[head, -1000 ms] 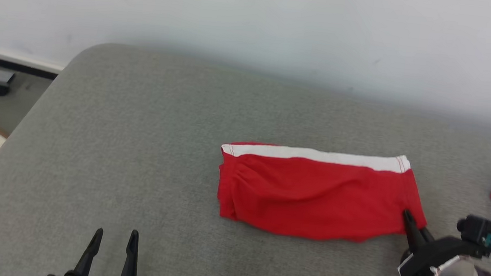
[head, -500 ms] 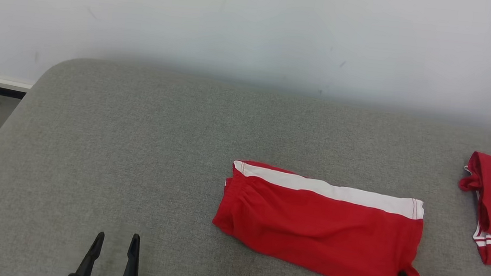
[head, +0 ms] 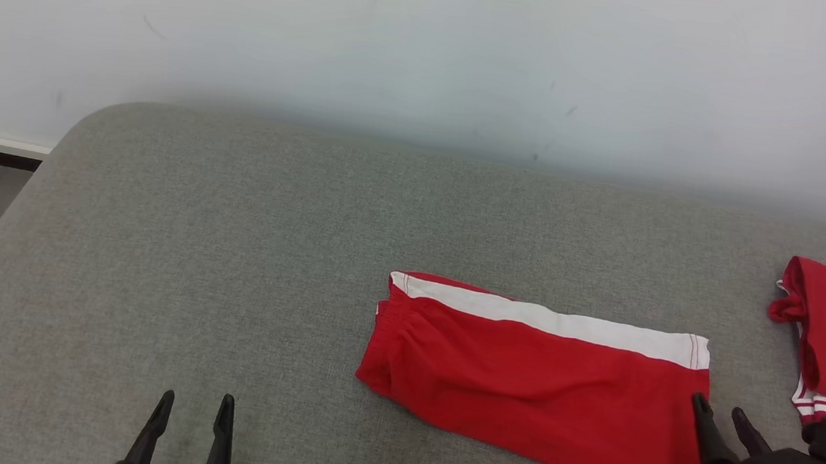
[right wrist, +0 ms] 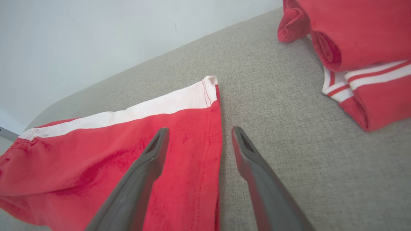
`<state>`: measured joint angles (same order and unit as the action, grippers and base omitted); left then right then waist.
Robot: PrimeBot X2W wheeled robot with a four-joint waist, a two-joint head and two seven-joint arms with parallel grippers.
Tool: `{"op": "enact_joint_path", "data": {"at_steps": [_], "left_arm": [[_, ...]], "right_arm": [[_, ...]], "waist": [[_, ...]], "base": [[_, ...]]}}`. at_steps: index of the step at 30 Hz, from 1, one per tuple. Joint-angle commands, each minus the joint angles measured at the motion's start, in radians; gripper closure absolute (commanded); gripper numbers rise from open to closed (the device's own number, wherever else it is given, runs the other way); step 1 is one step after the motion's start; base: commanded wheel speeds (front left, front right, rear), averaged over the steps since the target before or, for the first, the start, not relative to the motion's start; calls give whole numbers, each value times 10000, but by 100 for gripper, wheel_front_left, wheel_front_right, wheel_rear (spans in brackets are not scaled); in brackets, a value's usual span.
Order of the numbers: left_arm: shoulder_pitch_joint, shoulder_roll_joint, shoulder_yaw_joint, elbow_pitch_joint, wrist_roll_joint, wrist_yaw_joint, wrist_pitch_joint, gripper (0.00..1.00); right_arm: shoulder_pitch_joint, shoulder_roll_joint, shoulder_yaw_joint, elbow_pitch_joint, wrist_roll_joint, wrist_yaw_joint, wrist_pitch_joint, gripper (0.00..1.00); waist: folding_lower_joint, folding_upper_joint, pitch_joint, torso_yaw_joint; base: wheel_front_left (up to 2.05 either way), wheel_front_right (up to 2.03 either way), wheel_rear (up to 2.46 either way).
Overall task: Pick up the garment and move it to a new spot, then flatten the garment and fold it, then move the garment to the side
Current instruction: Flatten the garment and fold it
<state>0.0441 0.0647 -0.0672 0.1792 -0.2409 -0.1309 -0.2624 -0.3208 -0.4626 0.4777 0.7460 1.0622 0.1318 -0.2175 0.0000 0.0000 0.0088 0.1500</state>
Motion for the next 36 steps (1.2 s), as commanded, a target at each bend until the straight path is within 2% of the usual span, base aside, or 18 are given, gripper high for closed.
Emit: {"op": "enact_joint_path", "data": {"at_steps": [1, 8, 12, 18, 19, 20, 21, 22, 29, 36], "left_arm": [[198, 30, -24, 6, 127, 12, -15, 0], [160, 24, -44, -25, 510, 12, -15, 0], [91, 60, -125, -129, 723, 12, -15, 0], [352, -19, -35, -333, 819, 12, -15, 0], [411, -39, -23, -346, 814, 12, -15, 0], [448, -53, 2, -352, 789, 12, -15, 0], [455, -62, 21, -352, 776, 12, -15, 0], [448, -77, 32, -354, 771, 12, -15, 0], [535, -114, 71, -263, 720, 12, -15, 0], [479, -138, 154, -220, 655, 12, -15, 0]], "right_arm": [[-231, 169, -23, 227, -188, -18, 116, 0], [-1020, 773, -66, 1891, -885, -18, 352, 0], [-1246, 1079, -159, 2754, -961, -18, 332, 0], [-1306, 1480, -132, 3424, -769, -18, 394, 0], [-1314, 1546, -129, 3519, -747, -18, 454, 4], [-1316, 1614, -115, 3585, -701, -18, 499, 63], [-1312, 1669, -92, 3623, -660, -18, 514, 95], [-1317, 1701, -74, 3649, -655, -18, 532, 100], [-1567, 1625, -55, 3965, -529, -20, 471, 100], [-1725, 900, -142, 4050, -409, -18, 224, 100]], "waist": [[0, 0, -13, 17], [0, 0, 23, 132], [0, 0, 67, 278], [0, 0, 10, 345], [0, 0, -5, 341], [0, 0, -23, 332], [0, 0, -41, 322], [0, 0, -52, 316], [0, 0, -90, 247], [0, 0, -74, 128]], "base": [[0, 0, 0], [0, 0, 0], [0, 0, 0], [0, 0, 0], [0, 0, 0], [0, 0, 0], [0, 0, 0], [0, 0, 0], [0, 0, 0], [0, 0, 0]]}}
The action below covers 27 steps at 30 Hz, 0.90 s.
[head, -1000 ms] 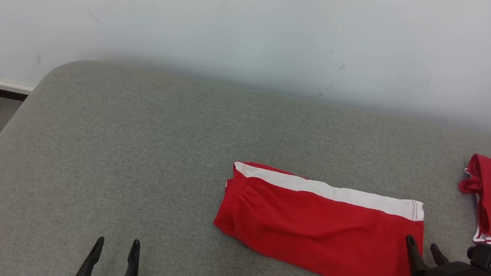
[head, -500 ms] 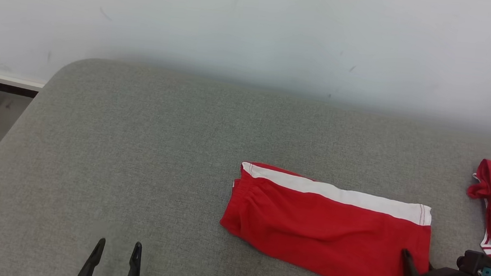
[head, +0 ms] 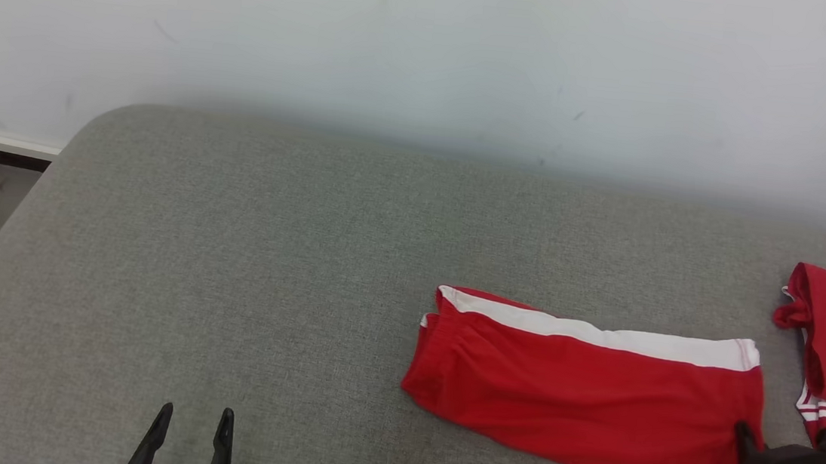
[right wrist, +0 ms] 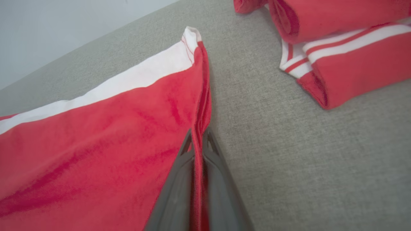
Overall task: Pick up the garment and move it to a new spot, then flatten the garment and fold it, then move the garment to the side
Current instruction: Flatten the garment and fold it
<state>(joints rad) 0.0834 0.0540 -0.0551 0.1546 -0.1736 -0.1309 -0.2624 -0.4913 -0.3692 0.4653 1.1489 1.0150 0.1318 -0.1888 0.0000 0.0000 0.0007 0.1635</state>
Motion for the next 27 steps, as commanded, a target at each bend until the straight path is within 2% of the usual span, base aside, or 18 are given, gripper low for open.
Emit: {"op": "enact_joint_path", "data": {"at_steps": [1, 7, 15, 21, 27], "left_arm": [[76, -29, 48, 20, -33, 12, -15, 0], [205, -32, 87, 25, -123, 12, -15, 0], [71, -39, -25, 70, -207, 12, -15, 0], [-32, -39, -250, 125, -312, 12, -15, 0], [-205, -40, -574, 240, -388, 12, -15, 0]], "right_arm": [[-23, -122, -6, -32, 74, -18, -81, 100], [-94, -461, 218, -854, 153, -18, -133, 100], [-166, -100, 808, -3223, 437, -18, 125, 100], [-359, 700, 1287, -4469, 520, -18, 506, 100], [-681, 1821, 1459, -4231, 576, -18, 707, 100]], "waist": [[0, 0, 14, -26], [0, 0, 38, -271], [0, 0, -2, -272], [0, 0, -47, 74], [0, 0, -4, 554]], "base": [[0, 0, 0], [0, 0, 0], [0, 0, 0], [0, 0, 0], [0, 0, 0]]}}
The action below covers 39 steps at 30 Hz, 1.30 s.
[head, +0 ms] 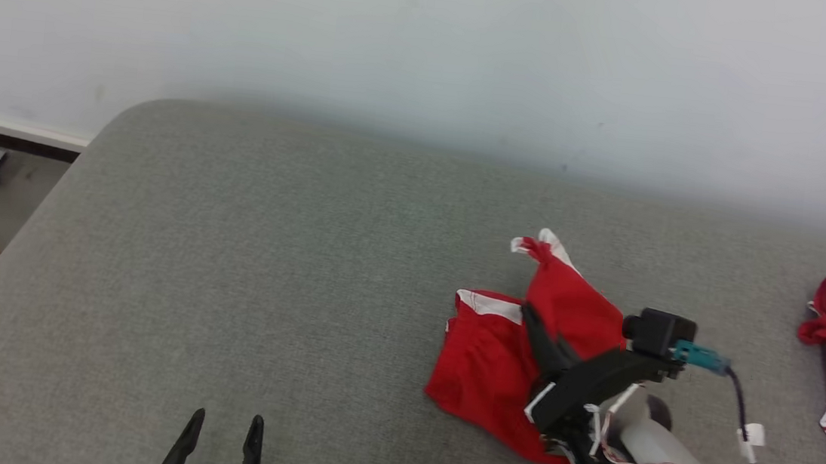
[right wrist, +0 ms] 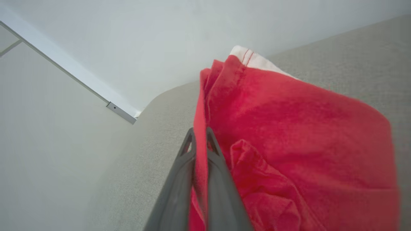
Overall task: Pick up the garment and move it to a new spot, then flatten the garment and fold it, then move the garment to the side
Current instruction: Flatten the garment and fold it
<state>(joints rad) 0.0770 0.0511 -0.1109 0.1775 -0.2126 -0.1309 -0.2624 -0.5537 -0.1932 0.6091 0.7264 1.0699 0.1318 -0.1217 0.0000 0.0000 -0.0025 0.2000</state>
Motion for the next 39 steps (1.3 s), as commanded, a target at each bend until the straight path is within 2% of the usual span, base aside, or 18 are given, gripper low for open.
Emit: {"op": "enact_joint_path", "data": {"at_steps": [1, 6, 7, 13, 14, 15, 16, 19, 25, 27, 29, 30, 31, 32, 33, 35, 39], "left_arm": [[-190, -11, -90, 40, -50, 12, -15, 0], [-379, -10, -373, 142, -220, 12, -15, 0], [-494, -8, -537, 183, -289, 12, -15, 0], [-635, -8, -588, 248, -377, 12, -15, 0], [-614, -6, -575, 250, -378, 12, -15, 0], [-574, -6, -528, 251, -367, 12, -15, 0], [-527, -10, -467, 251, -348, 12, -15, 0], [-449, -7, -394, 290, -300, 12, -15, 0], [-332, -7, -177, 209, -274, 12, -15, 0], [-204, -8, 25, 111, -276, 12, -15, 0], [-143, -7, 94, 75, -269, 12, -15, 0], [-153, -8, 151, 45, -269, 12, -15, 0], [-183, -9, 160, 37, -267, 12, -15, 0], [-227, -9, 204, 21, -274, 12, -15, 0], [-241, -9, 215, 20, -280, 12, -15, 0], [-323, -10, 207, 4, -286, 12, -15, 0], [-393, -9, 177, -28, -230, 12, -15, 0]], "right_arm": [[-130, 228, 46, 141, 8, -18, 43, 100], [-406, 842, 199, 965, -74, -18, 74, 100], [-524, 1051, 263, 1668, -176, -18, -50, 100], [-769, 1324, 307, 2811, -108, -18, -404, 100], [-779, 1360, 371, 2745, -47, -18, -435, 80], [-773, 1386, 428, 2660, 16, -18, -489, 51], [-747, 1382, 503, 2438, 184, -19, -580, 0], [-631, 1277, 638, 1920, 405, -19, -716, 0], [-198, 324, 508, 417, 768, -19, -1188, 0], [-46, -564, 107, -242, 511, -19, -1382, 0], [146, -809, -212, -419, 442, -19, -1424, 0], [291, -1187, -818, -559, 266, -19, -1438, 0], [384, -1288, -1008, -580, 117, -19, -1429, 0], [642, -1408, -1288, -546, -516, -19, -1431, 78], [712, -1381, -1330, -494, -687, -19, -1430, 100], [823, -1196, -1277, -244, -1414, -19, -1434, 100], [684, -757, -965, 352, -1992, -19, -1435, 100]], "waist": [[0, 0, 43, 299], [0, 0, 137, 755], [0, 0, 204, 949], [0, 0, 276, 1051], [0, 0, 280, 1032], [0, 0, 281, 989], [0, 0, 267, 902], [0, 0, 191, 788], [0, 0, 64, 523], [0, 0, 101, 319], [0, 0, 114, 252], [0, 0, 149, 209], [0, 0, 164, 208], [0, 0, 209, 216], [0, 0, 224, 226], [0, 0, 304, 297], [0, 0, 458, 421]], "base": [[0, 0, 0], [0, 0, 0], [0, 0, 0], [0, 0, 0], [0, 0, 0], [0, 0, 0], [0, 0, 0], [0, 0, 0], [0, 0, 0], [0, 0, 0], [0, 0, 0], [0, 0, 0], [0, 0, 0], [0, 0, 0], [0, 0, 0], [0, 0, 0], [0, 0, 0]]}}
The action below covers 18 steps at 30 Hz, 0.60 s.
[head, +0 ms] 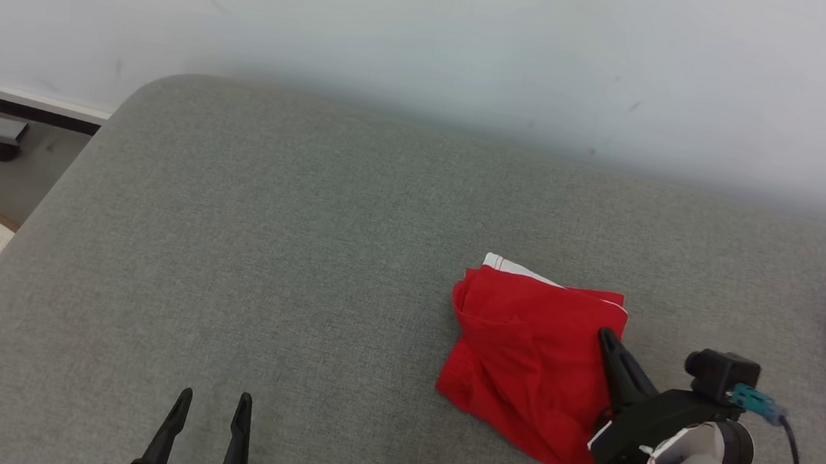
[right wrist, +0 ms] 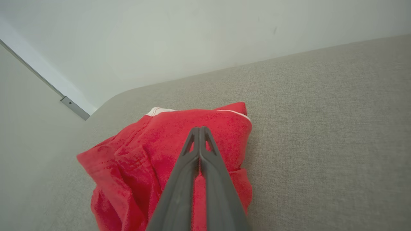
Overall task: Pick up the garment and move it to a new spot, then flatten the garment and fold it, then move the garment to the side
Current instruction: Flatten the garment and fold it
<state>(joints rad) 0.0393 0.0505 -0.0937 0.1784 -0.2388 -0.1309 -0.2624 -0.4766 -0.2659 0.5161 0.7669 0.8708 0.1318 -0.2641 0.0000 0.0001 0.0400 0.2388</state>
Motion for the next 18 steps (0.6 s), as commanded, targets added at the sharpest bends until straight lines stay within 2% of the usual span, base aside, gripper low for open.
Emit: {"op": "enact_joint_path", "data": {"at_steps": [1, 2, 5, 7, 8, 10, 18], "left_arm": [[-41, -4, -8, -25, 62, 12, -15, 0], [-156, -1, -67, 21, 122, 12, -15, 0], [-216, -5, -94, 64, 128, 12, -15, 0], [-190, -3, -138, 94, 129, 12, -15, 0], [-127, -3, -126, 131, 145, 12, -15, 0], [-69, -3, -128, 147, 165, 12, -15, 0], [136, -3, -69, 144, 151, 12, -15, 0]], "right_arm": [[-157, -4, 110, 126, -214, -19, -11, 100], [-267, 233, 432, 622, -543, -19, -11, 100], [-387, 415, 648, 1074, -704, -19, -10, 100], [-466, 757, 1020, 1565, -782, -19, -10, 100], [-301, 1070, 1287, 1525, -573, -19, -10, 100], [-72, 1233, 1578, 1255, -432, -19, -10, 100], [637, 1405, 2652, -241, 214, -19, -12, 100]], "waist": [[0, -1, 61, 64], [0, -1, 117, 172], [0, -1, 135, 267], [0, -1, 124, 398], [0, -1, 49, 478], [0, -1, -25, 513], [0, -1, -260, 488]], "base": [[0, 0, 0], [0, 0, 0], [0, 0, 0], [0, 0, 0], [0, 0, 0], [0, 0, 0], [0, 0, 0]]}}
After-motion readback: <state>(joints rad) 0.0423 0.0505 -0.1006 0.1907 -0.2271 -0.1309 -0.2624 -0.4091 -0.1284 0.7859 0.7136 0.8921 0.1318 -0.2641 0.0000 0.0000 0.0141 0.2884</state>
